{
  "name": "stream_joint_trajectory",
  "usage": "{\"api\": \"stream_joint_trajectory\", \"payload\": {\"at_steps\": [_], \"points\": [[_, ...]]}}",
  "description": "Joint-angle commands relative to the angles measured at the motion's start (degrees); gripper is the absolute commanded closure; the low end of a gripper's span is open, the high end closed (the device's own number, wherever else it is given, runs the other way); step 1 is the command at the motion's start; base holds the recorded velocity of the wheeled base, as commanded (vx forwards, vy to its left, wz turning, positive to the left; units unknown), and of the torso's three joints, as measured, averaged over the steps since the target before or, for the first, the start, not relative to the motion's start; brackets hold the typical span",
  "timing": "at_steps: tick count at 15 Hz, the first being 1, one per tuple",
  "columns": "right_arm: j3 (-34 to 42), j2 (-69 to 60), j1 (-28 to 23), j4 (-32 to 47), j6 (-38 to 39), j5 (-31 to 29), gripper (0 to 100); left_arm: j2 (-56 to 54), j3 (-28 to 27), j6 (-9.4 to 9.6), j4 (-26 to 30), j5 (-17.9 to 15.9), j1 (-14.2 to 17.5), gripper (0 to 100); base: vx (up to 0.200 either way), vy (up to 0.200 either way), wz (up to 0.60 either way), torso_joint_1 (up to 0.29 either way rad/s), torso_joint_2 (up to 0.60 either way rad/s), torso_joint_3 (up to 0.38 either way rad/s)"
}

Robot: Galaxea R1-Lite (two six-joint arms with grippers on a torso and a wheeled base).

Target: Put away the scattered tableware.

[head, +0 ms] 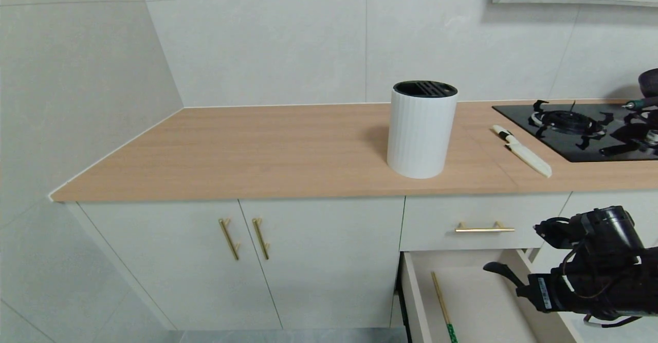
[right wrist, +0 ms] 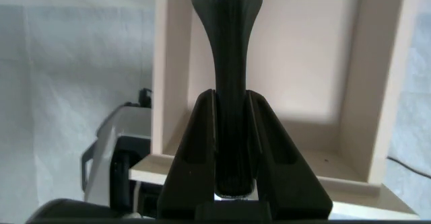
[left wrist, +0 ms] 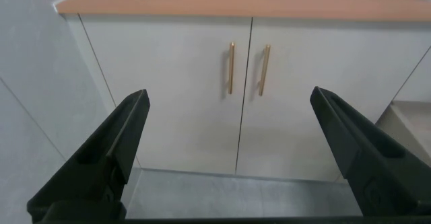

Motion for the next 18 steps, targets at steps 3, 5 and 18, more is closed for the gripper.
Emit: {"api": "stream_joint_trajectory", "payload": {"at_steps": [3, 5, 18], "points": [[3.92, 1.72, 0.76, -5.35, 0.02, 0.02, 100, 0.00, 0.00, -0.02, -0.04, 0.01, 0.02, 0, 0.000, 0.000, 0.00, -0.191, 0.51, 0.312], [4.89, 3.03, 0.68, -8.60, 0.02, -0.07, 100, 0.00, 0.00, -0.02, -0.04, 0.01, 0.02, 0, 0.000, 0.000, 0.00, -0.176, 0.48, 0.308], [5.24, 7.34, -0.38, -15.02, 0.11, -3.32, 100, 0.00, 0.00, -0.02, -0.04, 0.01, 0.02, 0, 0.000, 0.000, 0.00, -0.105, 0.45, 0.348]]}}
